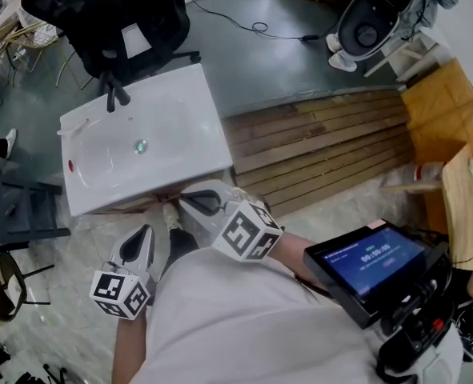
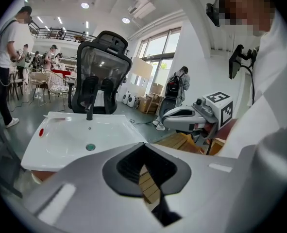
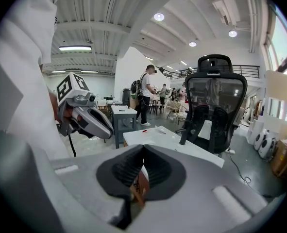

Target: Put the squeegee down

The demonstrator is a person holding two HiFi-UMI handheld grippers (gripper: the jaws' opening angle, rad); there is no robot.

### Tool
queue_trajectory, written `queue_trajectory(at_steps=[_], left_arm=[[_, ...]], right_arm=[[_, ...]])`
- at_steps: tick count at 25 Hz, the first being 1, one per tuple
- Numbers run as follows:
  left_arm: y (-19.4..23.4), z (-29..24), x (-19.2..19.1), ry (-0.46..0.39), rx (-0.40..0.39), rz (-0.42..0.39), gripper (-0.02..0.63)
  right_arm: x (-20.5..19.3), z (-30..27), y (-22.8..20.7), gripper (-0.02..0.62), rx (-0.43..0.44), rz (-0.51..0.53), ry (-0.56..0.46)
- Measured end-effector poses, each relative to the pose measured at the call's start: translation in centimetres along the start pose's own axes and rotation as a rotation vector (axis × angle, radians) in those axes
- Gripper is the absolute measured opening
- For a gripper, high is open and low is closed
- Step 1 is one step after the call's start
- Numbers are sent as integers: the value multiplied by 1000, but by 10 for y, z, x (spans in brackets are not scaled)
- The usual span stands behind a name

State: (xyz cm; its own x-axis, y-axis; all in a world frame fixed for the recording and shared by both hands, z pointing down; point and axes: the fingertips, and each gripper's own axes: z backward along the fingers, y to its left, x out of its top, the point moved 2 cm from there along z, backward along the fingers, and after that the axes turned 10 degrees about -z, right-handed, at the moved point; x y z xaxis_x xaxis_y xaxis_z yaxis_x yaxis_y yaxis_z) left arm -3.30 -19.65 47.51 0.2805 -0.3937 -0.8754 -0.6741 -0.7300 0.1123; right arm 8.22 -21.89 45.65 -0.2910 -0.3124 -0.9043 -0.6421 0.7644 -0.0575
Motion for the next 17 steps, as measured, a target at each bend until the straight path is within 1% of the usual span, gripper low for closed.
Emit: queue_trajectory(at_steps=[17], left_arm=[[16, 0, 8, 9, 2, -8, 8]], right_arm=[[7, -13, -3, 3, 5, -9, 7]])
